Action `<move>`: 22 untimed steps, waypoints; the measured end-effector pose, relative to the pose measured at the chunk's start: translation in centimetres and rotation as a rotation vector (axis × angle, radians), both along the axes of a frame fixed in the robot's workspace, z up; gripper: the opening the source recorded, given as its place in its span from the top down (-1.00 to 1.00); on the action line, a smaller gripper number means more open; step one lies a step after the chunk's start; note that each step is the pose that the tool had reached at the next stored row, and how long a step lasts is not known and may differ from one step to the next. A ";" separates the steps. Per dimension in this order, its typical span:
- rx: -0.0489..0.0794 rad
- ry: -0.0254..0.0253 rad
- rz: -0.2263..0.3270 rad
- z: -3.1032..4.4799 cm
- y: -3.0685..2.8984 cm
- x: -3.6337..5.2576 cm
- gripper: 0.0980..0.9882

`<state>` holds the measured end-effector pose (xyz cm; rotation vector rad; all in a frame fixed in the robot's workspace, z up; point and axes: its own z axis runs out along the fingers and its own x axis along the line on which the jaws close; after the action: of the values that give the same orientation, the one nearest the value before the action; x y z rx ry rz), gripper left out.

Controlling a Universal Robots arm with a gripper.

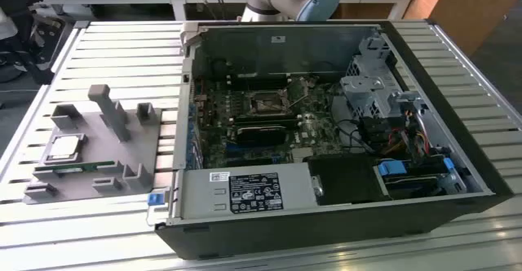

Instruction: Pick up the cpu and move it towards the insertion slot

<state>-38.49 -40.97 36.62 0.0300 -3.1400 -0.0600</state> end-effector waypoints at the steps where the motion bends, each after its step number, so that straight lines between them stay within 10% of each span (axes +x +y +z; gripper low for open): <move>1: 0.000 0.0000 0.000 0.00 0.00 0.00 0.98; 22: 0.000 -0.0001 0.000 -0.31 -0.01 -2.03 0.98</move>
<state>-40.52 -40.97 36.32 0.0302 -3.1402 -0.0602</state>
